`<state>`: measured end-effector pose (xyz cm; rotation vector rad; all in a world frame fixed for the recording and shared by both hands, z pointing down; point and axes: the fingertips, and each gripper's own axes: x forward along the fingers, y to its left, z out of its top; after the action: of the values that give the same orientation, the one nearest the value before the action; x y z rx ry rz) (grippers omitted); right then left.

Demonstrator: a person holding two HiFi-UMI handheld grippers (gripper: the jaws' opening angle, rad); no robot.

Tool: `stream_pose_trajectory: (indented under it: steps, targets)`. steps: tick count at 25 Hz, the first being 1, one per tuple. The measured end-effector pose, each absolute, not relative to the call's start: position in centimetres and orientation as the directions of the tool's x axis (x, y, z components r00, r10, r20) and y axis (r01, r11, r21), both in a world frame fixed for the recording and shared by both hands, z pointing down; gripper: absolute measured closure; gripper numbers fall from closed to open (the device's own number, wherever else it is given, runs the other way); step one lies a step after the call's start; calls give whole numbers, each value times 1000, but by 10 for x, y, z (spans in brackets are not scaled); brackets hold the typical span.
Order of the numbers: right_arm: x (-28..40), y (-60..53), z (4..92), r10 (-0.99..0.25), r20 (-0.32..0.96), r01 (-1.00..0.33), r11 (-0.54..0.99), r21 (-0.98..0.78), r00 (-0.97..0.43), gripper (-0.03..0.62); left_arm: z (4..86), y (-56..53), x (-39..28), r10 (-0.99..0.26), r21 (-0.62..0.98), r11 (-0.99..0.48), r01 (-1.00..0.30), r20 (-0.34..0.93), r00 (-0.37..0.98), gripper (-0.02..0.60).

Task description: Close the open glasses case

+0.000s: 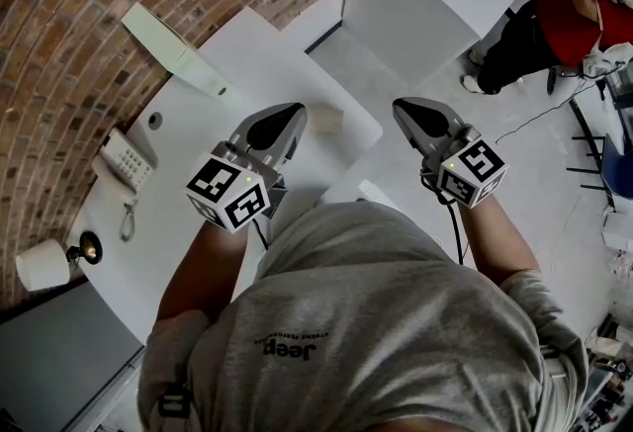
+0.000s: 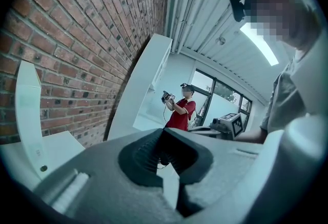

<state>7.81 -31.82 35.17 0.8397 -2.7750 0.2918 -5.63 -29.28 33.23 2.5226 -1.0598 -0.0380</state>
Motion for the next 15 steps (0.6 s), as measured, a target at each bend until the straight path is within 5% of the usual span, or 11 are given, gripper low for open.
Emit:
stream_pose_trajectory:
  steps: [15]
  targets:
    - [67,-311,350,-507,279,-553,825,-119,-816,586,335,-285,-64,-693,378,-627,-681,128,709,584]
